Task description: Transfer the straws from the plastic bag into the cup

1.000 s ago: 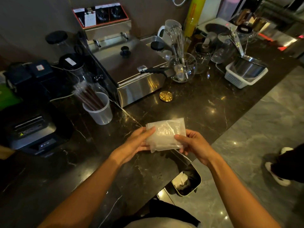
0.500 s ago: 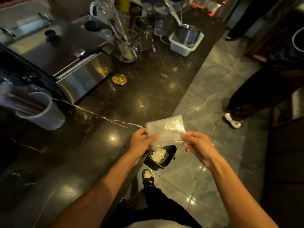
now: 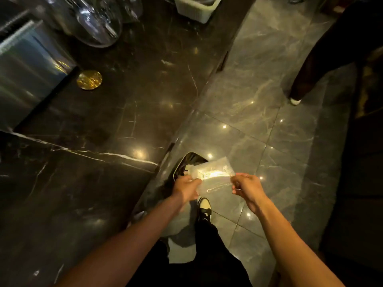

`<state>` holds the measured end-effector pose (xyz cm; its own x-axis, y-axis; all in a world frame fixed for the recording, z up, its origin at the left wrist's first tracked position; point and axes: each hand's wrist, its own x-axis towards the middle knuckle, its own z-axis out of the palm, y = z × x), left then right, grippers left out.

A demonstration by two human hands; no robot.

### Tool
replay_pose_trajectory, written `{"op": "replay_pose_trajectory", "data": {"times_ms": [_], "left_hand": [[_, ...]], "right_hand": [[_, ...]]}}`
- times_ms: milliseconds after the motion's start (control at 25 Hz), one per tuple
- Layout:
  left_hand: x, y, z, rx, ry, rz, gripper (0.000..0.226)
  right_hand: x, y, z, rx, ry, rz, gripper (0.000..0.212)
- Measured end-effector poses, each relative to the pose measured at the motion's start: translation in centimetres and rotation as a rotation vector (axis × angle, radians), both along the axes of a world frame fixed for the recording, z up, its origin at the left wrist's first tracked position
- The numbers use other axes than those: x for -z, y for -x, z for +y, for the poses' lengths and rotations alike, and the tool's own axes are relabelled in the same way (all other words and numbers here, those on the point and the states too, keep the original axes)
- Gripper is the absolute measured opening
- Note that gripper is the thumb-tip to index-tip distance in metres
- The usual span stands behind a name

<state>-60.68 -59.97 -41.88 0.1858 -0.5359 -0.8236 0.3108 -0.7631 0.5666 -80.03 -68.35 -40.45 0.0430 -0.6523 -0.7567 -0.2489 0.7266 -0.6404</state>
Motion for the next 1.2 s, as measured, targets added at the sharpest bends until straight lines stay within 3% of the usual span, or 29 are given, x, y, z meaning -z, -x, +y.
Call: {"op": "replay_pose_trajectory", "data": {"times_ms": [80, 160, 280, 400, 520, 640, 760, 880, 1040, 1200], "left_hand": [[4.4, 1.4, -1.4, -0.034, -0.119, 0.021, 0.014], [9.7, 2.6, -2.7, -0.040, -0.206, 0.011, 0.005], [17.7, 3.5, -4.1, -0.016, -0.305, -0.021, 0.030], [24.7, 4.2, -5.1, -0.004, -0.384, -0.056, 0.036], [31.3, 4.2, -5.6, -0.020, -0.416, -0.078, 0.036], [35.5, 3.9, -6.3, -0.050, -0.438, -0.100, 0.021], [38.8, 3.9, -6.5, -0.064, -0.427, -0.149, 0.030], [39.6, 3.5, -6.6, -0.087, -0.385, -0.191, 0.043], [35.3, 2.8, -6.6, 0.014, -0.326, -0.310, 0.057], [28.7, 2.2, -6.3, 0.168, -0.262, -0.345, 0.046]], "right_hand": [[4.1, 0.7, -2.1, -0.041, -0.030, 0.040, 0.014], [9.2, 1.1, -4.3, -0.099, -0.043, 0.090, 0.015], [17.1, 1.0, -6.6, -0.166, -0.077, 0.168, 0.010], [25.4, 0.4, -7.9, -0.233, -0.095, 0.235, 0.007], [32.5, 0.0, -8.3, -0.303, -0.128, 0.286, 0.007], [37.4, -0.7, -8.4, -0.343, -0.116, 0.316, 0.011], [40.8, -1.4, -8.8, -0.323, -0.136, 0.311, 0.011], [41.6, -2.2, -9.2, -0.320, -0.127, 0.264, 0.005], [38.3, -2.8, -9.3, -0.502, -0.011, 0.311, 0.037], [32.3, -3.8, -9.2, -0.741, 0.036, 0.352, 0.019]]}}
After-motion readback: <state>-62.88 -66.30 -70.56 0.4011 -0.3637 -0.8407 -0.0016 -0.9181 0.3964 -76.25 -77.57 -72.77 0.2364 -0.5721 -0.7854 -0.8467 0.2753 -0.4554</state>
